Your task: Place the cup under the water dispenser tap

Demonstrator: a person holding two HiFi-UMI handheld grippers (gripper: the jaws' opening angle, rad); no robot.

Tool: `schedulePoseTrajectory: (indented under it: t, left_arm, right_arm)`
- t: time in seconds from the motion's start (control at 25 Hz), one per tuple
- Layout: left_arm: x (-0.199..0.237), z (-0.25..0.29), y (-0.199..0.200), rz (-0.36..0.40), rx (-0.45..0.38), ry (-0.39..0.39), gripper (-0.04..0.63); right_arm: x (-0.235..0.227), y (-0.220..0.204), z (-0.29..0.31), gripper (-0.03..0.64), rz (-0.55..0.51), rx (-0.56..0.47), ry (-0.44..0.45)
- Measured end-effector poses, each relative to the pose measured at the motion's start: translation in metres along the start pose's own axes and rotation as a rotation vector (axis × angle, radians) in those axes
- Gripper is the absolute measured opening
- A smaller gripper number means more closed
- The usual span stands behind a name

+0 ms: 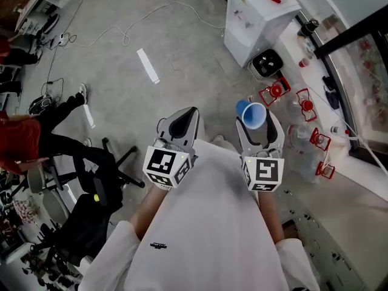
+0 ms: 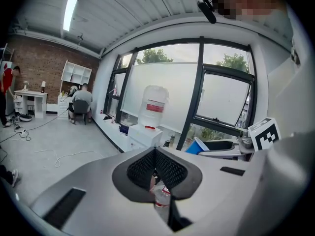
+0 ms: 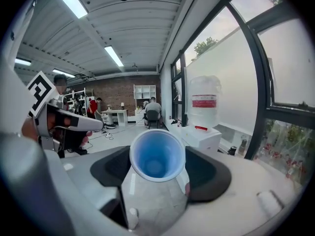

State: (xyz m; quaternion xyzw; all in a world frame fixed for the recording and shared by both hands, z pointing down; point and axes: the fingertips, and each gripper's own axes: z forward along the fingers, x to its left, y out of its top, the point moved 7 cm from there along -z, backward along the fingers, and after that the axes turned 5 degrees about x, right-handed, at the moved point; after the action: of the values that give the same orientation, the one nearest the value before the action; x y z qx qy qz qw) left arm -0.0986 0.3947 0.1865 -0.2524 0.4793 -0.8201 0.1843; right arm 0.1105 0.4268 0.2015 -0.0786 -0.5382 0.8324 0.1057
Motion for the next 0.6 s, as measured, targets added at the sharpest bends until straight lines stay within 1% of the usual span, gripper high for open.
schedulePoseTrajectory:
  t: [0.32, 0.6]
  left_arm:
    - [0.013, 0.029, 0.012, -0.001, 0.022, -0.012, 0.008]
    - [0.047, 0.071, 0.034, -0.016, 0.038, -0.024, 0.007]
  right_arm:
    - [-0.014, 0.012, 0.023, 0.356, 0.006, 0.006, -0.001]
    - [-0.025, 0.029, 0.073, 0.356, 0.019, 0.032, -0.005]
